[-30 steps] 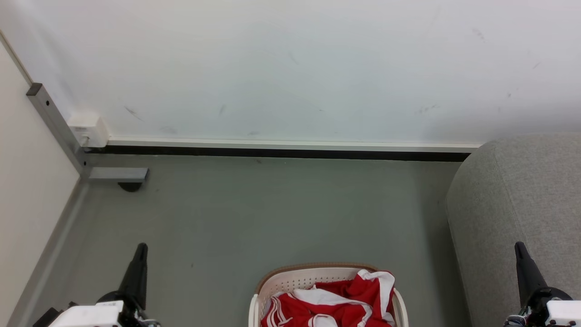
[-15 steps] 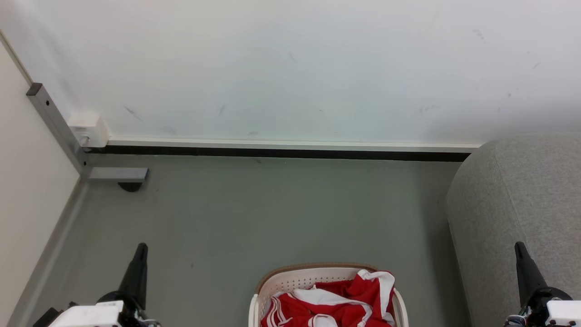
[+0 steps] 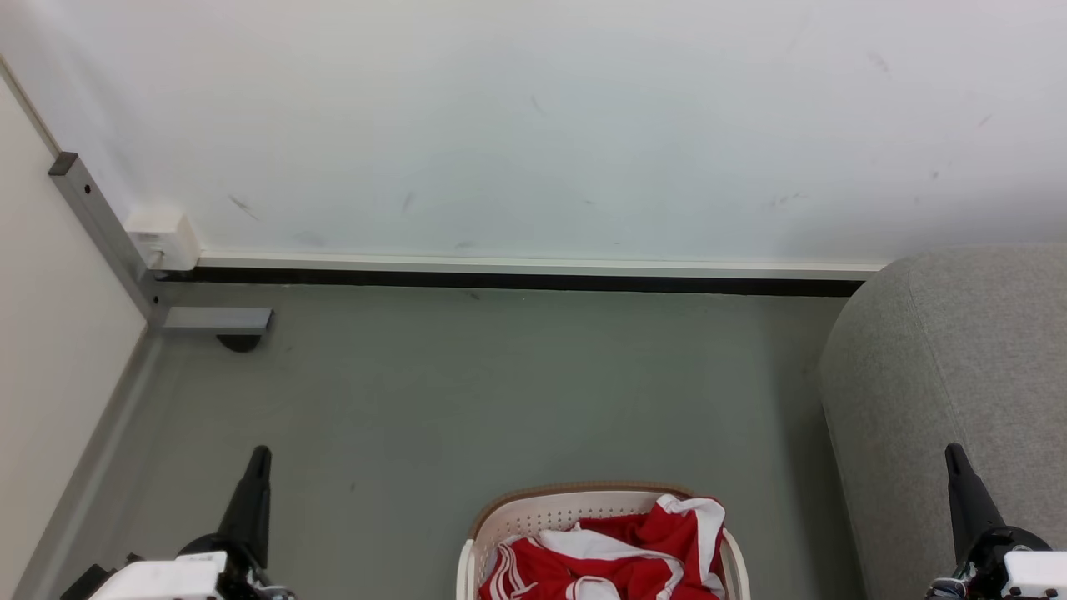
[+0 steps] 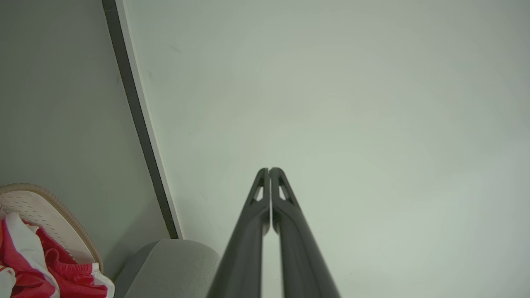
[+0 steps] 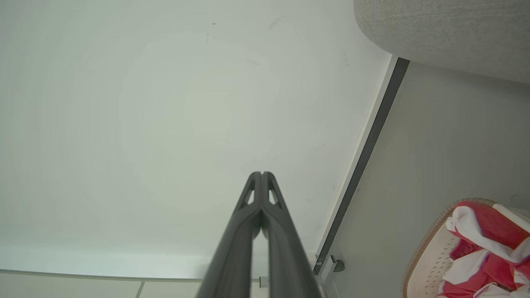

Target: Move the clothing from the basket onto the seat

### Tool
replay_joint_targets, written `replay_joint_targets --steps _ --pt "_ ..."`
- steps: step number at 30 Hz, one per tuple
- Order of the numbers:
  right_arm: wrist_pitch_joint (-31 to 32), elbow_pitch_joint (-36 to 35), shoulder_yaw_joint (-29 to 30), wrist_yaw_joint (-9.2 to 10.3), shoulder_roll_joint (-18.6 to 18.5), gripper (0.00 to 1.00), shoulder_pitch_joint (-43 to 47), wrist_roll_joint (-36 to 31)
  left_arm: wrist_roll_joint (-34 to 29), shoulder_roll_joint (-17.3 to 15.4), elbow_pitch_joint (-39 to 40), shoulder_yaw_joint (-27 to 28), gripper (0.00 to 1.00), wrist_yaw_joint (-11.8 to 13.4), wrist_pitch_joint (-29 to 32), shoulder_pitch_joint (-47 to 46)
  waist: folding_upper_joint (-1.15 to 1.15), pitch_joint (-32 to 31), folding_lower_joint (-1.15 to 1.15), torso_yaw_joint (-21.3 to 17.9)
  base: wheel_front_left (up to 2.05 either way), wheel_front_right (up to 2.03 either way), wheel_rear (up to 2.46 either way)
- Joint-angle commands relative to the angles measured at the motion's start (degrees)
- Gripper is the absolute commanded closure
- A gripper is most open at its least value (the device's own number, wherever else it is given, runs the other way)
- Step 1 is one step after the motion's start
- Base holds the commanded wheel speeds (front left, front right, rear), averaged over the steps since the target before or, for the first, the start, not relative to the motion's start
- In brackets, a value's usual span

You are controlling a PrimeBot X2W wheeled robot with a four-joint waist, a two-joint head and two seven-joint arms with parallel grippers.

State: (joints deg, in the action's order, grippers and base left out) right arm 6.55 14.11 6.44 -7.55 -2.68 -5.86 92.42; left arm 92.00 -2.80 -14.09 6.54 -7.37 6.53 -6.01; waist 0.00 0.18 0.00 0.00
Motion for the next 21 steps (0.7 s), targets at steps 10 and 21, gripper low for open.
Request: replay_joint_targets --steps 10,21 --pt "0.13 -0.29 0.2 0.13 -0.43 1.0 -0.74 -0.02 0.81 -0.13 0.2 0.06 1.0 -0.31 0.17 -0.45 0.0 0.0 0.0 0.0 0.0 0.0 0.0" --pt "0.0 0.0 0.0 0.0 0.0 0.0 0.0 0.0 0.0 0.0 0.0 0.0 0.0 0.0 -0.01 0.0 0.0 0.0 0.0 0.0 0.0 0.0 0.0"
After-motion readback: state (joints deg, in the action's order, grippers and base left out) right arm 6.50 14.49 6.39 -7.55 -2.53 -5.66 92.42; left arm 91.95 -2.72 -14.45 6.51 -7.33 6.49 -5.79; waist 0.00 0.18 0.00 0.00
